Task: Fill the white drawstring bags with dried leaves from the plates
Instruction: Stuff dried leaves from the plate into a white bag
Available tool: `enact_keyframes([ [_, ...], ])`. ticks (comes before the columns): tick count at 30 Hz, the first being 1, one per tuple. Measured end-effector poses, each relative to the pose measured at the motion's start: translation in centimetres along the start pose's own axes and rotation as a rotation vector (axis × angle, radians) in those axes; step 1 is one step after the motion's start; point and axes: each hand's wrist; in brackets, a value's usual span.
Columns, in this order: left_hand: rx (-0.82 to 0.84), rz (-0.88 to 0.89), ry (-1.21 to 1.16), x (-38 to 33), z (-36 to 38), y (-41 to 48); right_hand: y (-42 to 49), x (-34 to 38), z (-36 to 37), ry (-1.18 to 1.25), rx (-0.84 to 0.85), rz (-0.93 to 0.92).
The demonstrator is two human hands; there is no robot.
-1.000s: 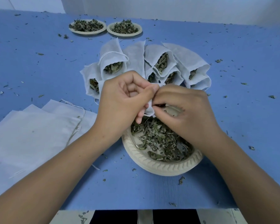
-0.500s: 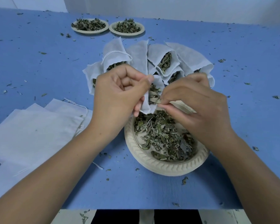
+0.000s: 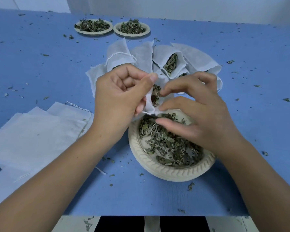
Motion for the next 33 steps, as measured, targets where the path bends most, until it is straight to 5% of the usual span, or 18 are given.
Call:
enact_keyframes([
  [7, -0.037, 0.064, 0.066, -0.2, 0.0, 0.0, 0.0, 0.9, 0.1, 0.081, 0.019, 0.005],
  [13, 0.042, 0.128, 0.168, 0.0, 0.3, -0.6, 0.3, 1.9, 0.3, 0.158, 0.242, 0.039],
  [18, 0.041, 0.141, 0.162, 0.0, 0.2, -0.5, -0.1, 1.2, -0.5, 0.088, 0.015, -0.06],
  [23, 0.135, 0.167, 0.134, 0.1, 0.3, -0.8, 0.0, 1.4, 0.5, 0.13, 0.343, -0.092],
  [25, 0.123, 0.173, 0.146, 0.3, 0.2, -0.6, 0.0, 1.3, 0.2, 0.195, 0.336, -0.036],
  [30, -0.005, 0.211, 0.207, 0.3, -0.5, 0.1, 0.1, -0.9, -2.0, 0.412, 0.014, 0.323],
  [33, 0.05, 0.25, 0.25, 0.2, -0.7, 0.3, 0.0, -2.0, -2.2, 0.465, 0.362, 0.474],
])
Point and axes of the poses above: each hand's wrist, its own y-axis towards the middle knuckle, its own z-axis out of the palm, x = y × z, and after that the axes turned 3 degrees about -y, right-handed
